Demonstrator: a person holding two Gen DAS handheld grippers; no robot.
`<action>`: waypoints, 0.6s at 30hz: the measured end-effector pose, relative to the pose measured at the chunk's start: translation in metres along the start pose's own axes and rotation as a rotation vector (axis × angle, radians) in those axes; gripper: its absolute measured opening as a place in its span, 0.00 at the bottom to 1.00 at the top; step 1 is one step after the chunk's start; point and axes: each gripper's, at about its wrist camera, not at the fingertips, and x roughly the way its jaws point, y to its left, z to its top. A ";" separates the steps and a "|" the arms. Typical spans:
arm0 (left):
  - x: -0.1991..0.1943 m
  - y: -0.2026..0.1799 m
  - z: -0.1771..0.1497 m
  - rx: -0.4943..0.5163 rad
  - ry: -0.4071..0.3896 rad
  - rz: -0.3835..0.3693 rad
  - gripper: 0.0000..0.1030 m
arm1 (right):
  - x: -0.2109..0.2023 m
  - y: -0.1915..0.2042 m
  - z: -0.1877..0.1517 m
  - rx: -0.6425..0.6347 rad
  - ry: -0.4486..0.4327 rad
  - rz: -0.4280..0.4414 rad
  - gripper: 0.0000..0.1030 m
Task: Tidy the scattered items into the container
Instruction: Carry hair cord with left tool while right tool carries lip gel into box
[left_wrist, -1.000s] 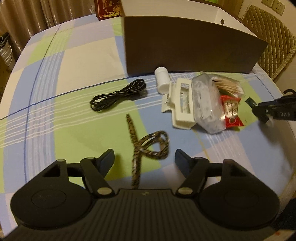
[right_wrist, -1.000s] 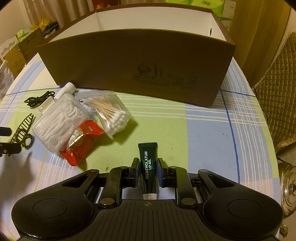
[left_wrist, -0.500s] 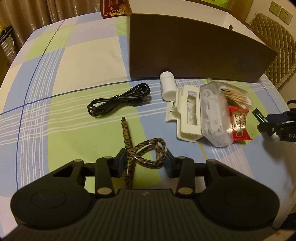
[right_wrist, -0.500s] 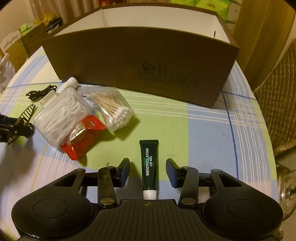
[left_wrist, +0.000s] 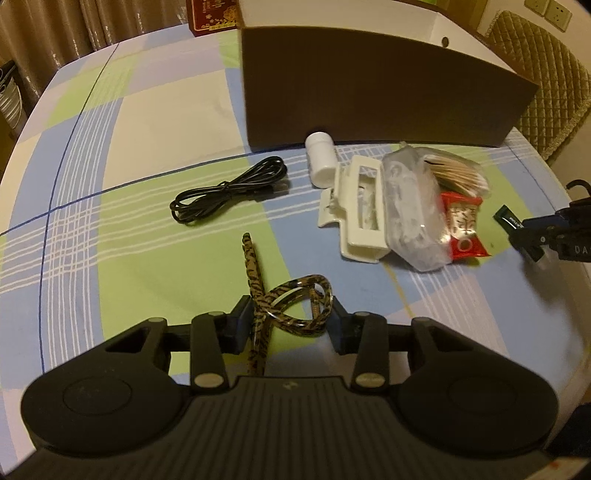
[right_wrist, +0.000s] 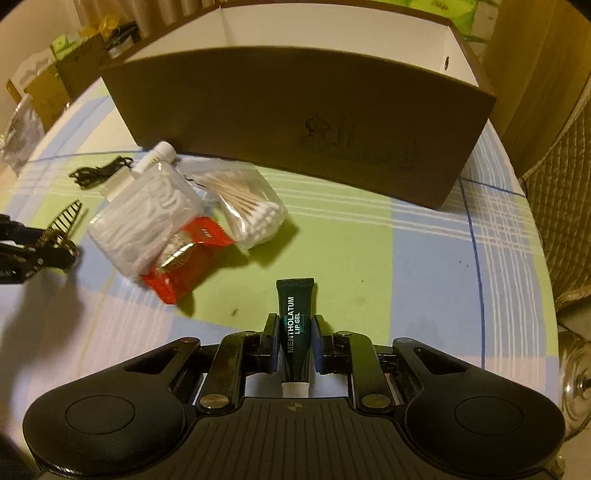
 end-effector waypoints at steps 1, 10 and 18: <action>-0.002 -0.001 0.001 0.004 -0.001 -0.001 0.35 | -0.002 0.000 0.000 0.001 -0.002 0.003 0.14; -0.031 -0.011 0.018 0.026 -0.054 -0.026 0.35 | -0.017 0.007 0.010 0.012 -0.018 0.066 0.14; -0.049 -0.027 0.045 0.065 -0.122 -0.058 0.35 | -0.031 0.007 0.031 -0.005 -0.067 0.103 0.14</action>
